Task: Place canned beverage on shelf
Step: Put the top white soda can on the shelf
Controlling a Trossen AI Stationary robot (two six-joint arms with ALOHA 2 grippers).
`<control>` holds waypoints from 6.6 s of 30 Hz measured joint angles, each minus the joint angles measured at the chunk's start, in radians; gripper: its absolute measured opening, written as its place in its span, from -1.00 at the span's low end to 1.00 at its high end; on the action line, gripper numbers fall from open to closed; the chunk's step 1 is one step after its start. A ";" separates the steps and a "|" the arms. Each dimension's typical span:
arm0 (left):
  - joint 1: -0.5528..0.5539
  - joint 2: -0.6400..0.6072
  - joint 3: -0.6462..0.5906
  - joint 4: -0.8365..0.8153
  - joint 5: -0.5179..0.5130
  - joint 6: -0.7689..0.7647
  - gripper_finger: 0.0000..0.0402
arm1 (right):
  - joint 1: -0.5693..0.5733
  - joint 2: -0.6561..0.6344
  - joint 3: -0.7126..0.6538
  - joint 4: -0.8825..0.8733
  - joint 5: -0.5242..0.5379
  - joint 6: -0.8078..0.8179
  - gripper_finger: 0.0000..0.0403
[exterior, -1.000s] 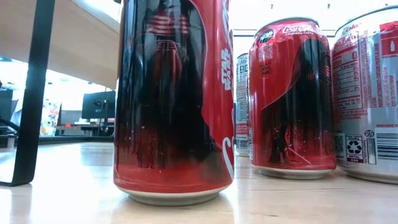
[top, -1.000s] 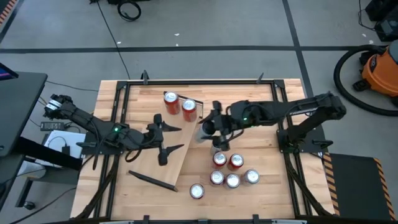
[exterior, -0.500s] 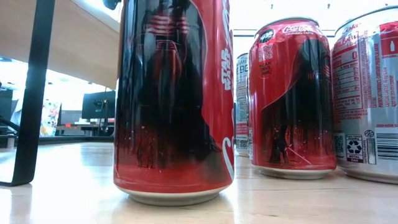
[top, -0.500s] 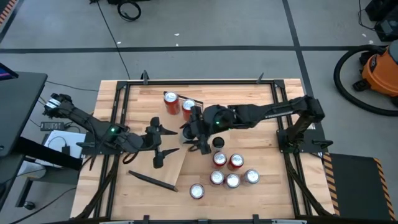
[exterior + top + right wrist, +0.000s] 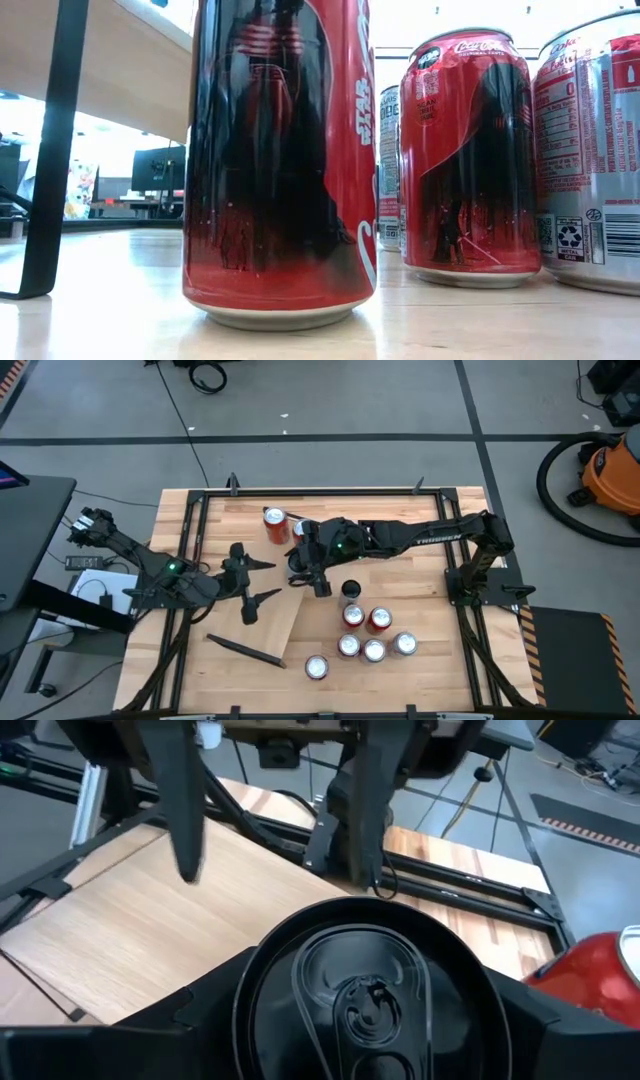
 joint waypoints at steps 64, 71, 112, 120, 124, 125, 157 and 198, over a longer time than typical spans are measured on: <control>0.159 0.036 -0.010 -0.045 -0.238 -0.129 0.50 | 0.125 -0.144 -0.278 0.015 0.209 0.031 0.54; 0.159 0.036 -0.010 -0.044 -0.195 -0.128 0.50 | 0.093 -0.143 -0.278 0.051 0.203 0.026 0.54; 0.132 0.001 -0.008 -0.147 -0.241 -0.182 0.50 | 0.062 -0.159 -0.277 0.019 0.204 0.013 0.54; 0.204 0.029 -0.008 -0.133 -0.162 -0.204 0.50 | 0.088 -0.122 -0.280 0.032 0.101 0.056 0.54; 0.210 0.029 -0.008 -0.126 -0.115 -0.204 0.50 | 0.081 -0.087 -0.282 0.055 0.103 0.054 0.54; 0.207 0.029 -0.008 -0.126 -0.109 -0.204 0.50 | 0.077 -0.079 -0.282 0.064 0.104 0.054 0.54; 0.075 0.017 0.071 -0.486 -0.133 -0.406 0.50 | 0.066 -0.053 -0.282 0.107 0.110 0.053 0.54; 0.090 0.018 0.071 -0.494 -0.179 -0.412 0.50 | 0.142 0.017 -0.282 0.160 0.676 -0.223 0.52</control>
